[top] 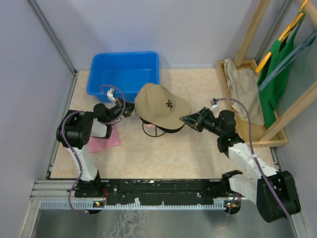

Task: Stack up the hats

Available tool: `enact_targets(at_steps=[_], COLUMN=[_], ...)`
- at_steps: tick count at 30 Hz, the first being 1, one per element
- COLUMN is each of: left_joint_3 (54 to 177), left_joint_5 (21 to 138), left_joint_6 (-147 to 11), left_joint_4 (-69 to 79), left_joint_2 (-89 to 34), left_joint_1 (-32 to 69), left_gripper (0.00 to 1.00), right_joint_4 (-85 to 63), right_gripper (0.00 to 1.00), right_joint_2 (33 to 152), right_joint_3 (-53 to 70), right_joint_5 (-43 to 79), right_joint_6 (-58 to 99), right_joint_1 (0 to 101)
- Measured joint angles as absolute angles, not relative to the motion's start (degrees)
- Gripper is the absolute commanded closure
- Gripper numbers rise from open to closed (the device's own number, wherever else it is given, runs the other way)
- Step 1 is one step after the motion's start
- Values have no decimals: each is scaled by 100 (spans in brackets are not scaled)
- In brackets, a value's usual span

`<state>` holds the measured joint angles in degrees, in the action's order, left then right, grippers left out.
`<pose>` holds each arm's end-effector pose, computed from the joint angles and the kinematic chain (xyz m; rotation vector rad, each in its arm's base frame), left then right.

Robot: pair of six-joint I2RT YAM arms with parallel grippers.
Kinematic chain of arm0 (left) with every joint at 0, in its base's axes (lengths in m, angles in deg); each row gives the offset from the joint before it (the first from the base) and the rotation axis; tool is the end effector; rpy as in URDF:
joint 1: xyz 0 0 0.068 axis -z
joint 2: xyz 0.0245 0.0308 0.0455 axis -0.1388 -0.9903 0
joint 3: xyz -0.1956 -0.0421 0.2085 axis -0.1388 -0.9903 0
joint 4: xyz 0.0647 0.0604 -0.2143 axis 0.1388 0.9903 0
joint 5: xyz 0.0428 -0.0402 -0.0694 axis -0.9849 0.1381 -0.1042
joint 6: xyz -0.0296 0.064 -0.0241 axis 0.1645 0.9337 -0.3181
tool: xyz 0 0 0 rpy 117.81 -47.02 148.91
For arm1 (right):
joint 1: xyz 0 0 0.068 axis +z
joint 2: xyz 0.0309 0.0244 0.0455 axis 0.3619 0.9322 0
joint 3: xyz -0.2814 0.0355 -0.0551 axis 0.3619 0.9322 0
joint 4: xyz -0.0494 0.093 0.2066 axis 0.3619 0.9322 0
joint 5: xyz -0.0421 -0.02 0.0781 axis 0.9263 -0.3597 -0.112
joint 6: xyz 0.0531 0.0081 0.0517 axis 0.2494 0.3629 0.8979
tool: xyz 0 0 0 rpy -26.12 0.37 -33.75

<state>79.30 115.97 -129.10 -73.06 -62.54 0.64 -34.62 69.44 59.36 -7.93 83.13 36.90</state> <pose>0.3409 -0.0961 0.1992 -0.2267 1.7439 -1.6496 0.1899 0.0891 0.2613 0.4472 1.9634 1.5264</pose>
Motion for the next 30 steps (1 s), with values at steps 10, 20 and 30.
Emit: enact_targets(at_steps=[10,20,30], left_joint_3=[7902,7937,7967], left_joint_5=[11614,11671,11713], left_joint_6=[-13028,-13030,-13030], left_joint_4=[-7492,-7466,-7448], left_joint_2=[-6379,-6390,-6390], left_joint_1=[64,60,62], left_gripper=[100,100,100], right_joint_4=[-3621,-3326,-3418], right_gripper=[100,100,100], right_joint_2=[7329,7742,7677], right_joint_3=[5700,5105,5479], right_joint_5=[-1061,-1048,-1042], right_joint_6=[8234,7935,7799], right_joint_1=[3664,3902,3743])
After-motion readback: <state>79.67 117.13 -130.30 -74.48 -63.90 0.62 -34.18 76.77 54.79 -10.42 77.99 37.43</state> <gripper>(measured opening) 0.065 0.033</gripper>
